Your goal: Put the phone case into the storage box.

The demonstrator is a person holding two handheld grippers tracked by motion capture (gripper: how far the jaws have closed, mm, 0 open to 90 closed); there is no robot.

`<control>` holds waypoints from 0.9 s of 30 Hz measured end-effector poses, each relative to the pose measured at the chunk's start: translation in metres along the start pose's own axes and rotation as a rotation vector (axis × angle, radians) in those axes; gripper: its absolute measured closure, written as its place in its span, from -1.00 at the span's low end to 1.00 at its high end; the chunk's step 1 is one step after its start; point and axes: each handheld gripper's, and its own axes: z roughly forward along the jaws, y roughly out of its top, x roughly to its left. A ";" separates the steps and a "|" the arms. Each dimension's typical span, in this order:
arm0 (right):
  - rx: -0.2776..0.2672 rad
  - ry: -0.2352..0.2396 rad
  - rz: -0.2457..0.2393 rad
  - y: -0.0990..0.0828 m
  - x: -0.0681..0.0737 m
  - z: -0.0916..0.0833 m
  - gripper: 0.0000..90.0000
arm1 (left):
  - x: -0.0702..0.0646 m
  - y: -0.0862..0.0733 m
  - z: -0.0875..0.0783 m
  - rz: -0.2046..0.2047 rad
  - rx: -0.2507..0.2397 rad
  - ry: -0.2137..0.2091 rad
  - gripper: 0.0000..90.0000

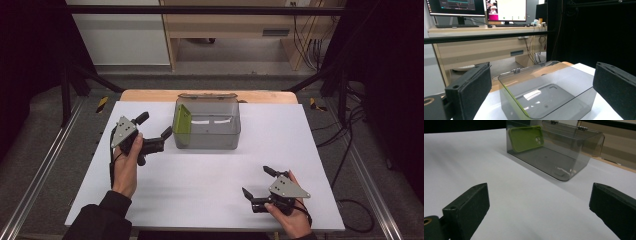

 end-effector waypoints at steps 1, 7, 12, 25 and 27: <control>0.001 -0.001 0.000 0.000 0.000 0.000 -0.93 | 0.001 0.000 -0.001 0.001 0.002 0.003 -0.96; 0.004 0.000 0.000 0.000 0.000 0.000 -0.93 | 0.007 -0.001 -0.009 0.003 -0.008 0.022 -0.96; 0.003 -0.001 -0.002 0.000 0.000 0.000 -0.93 | 0.009 -0.004 -0.016 0.009 -0.011 0.033 -0.96; 0.003 0.000 -0.007 0.000 0.001 0.001 -0.93 | 0.012 -0.015 -0.036 -0.018 -0.018 0.041 -0.96; 0.006 0.001 -0.005 -0.001 0.001 0.001 -0.93 | 0.011 -0.016 -0.038 -0.018 -0.020 0.040 -0.96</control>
